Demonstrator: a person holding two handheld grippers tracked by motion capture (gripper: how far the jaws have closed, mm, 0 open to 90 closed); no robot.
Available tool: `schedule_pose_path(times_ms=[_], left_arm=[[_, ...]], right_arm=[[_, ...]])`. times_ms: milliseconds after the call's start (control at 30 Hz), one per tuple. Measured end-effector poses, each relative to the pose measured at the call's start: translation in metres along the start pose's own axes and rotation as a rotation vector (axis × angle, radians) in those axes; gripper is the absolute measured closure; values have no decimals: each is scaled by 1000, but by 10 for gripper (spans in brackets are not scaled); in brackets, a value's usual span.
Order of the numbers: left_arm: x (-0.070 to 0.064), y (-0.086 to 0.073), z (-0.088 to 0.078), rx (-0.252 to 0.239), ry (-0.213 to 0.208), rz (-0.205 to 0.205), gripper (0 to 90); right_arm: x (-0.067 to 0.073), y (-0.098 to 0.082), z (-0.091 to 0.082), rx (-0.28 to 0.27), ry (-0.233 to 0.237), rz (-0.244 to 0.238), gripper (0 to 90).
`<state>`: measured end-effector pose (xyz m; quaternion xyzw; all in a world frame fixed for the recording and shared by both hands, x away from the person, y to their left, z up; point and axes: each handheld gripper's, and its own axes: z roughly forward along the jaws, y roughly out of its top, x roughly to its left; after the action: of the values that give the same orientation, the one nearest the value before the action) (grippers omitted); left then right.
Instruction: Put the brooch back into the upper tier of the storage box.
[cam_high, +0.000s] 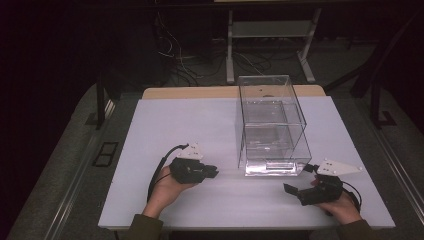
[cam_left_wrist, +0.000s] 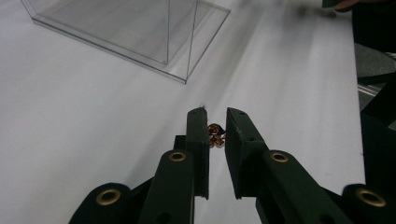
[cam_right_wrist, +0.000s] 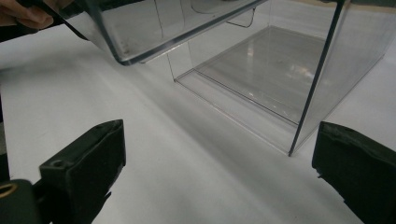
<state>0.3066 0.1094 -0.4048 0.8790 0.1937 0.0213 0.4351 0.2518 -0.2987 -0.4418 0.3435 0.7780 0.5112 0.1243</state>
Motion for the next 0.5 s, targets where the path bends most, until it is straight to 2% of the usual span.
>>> schedule_pose_path(times_ms=[300,500], left_arm=[[-1,7,-11,-21,-12,-3,788],[-2,11,-16,-34,-22,-19,788]], right_arm=[[1,0,0,4,-5,-2,27],[0,0,0,4,-6,-4,27]])
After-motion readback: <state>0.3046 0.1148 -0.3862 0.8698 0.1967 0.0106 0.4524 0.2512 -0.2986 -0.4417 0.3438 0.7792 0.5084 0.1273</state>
